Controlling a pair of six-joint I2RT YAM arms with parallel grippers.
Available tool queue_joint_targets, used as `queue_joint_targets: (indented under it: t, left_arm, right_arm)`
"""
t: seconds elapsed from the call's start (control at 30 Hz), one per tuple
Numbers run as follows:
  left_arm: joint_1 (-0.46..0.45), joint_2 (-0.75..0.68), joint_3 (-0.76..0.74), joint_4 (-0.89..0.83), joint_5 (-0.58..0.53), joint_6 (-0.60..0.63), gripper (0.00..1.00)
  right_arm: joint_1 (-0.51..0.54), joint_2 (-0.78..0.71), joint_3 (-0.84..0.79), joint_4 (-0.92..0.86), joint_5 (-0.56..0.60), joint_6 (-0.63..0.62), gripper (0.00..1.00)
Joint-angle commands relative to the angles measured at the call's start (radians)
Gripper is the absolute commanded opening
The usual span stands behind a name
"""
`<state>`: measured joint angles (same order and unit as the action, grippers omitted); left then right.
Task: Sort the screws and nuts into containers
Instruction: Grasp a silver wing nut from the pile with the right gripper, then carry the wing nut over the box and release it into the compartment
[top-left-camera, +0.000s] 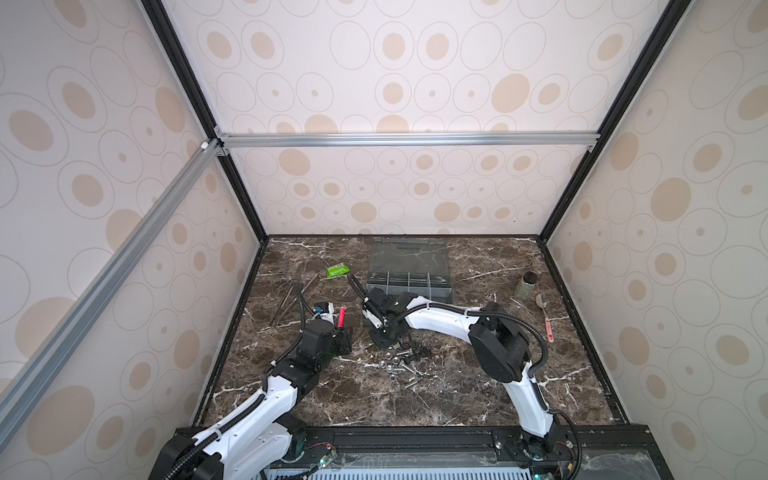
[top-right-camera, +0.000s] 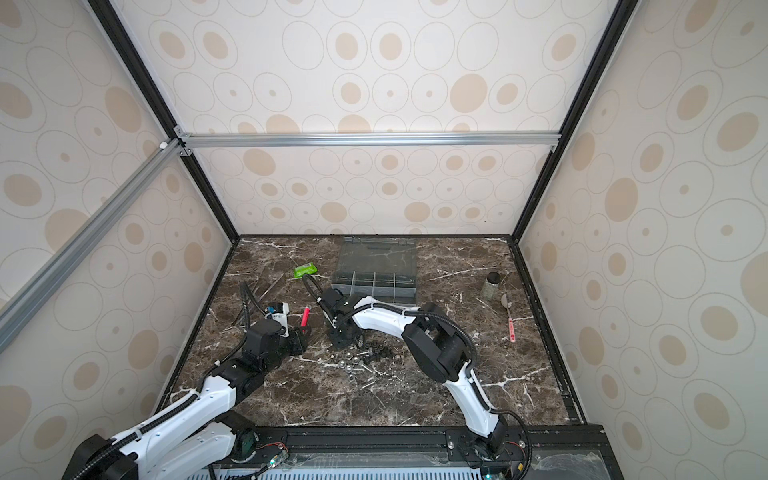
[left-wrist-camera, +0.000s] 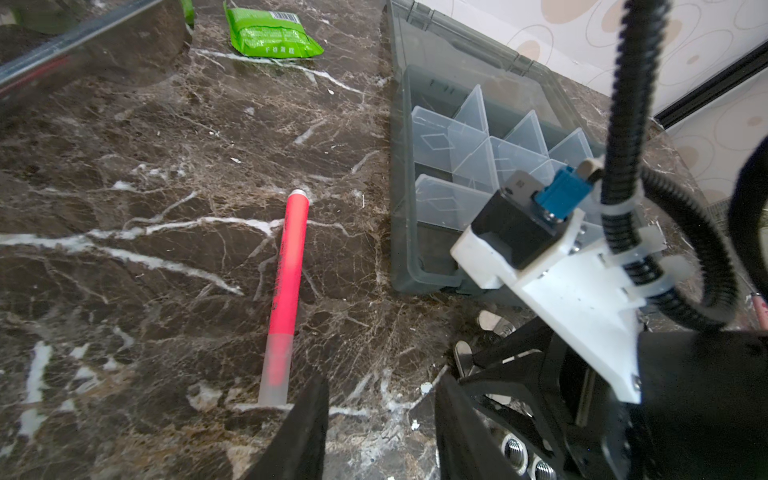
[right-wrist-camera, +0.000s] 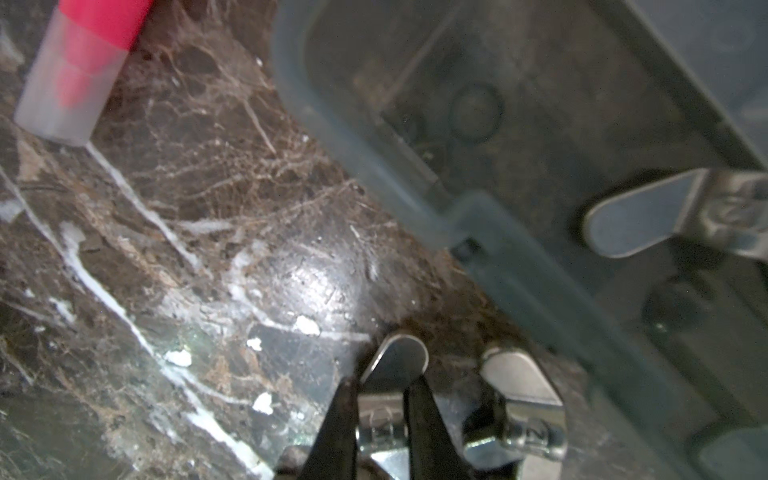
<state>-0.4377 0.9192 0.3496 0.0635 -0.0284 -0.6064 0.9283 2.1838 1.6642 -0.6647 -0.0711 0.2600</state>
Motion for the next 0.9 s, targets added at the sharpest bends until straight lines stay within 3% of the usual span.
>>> queue_joint_targets:
  t: [0.0, 0.27, 0.6, 0.87]
  left_arm:
    - [0.008, -0.018, -0.001, 0.008, -0.01, -0.017, 0.43]
    - [0.008, -0.034, -0.009, 0.0, -0.011, -0.023, 0.43]
    - [0.007, -0.062, -0.027, 0.004, -0.008, -0.038, 0.43]
    - [0.007, -0.048, -0.034, 0.039, 0.019, -0.057, 0.43]
  right_arm:
    - [0.015, -0.016, -0.006, -0.011, 0.007, -0.003, 0.14]
    - [0.015, -0.085, -0.009, -0.007, -0.004, -0.011, 0.13]
    - [-0.007, -0.212, 0.036, -0.039, 0.129, -0.105, 0.12]
    - [-0.078, -0.168, 0.117, -0.047, 0.177, -0.133, 0.12]
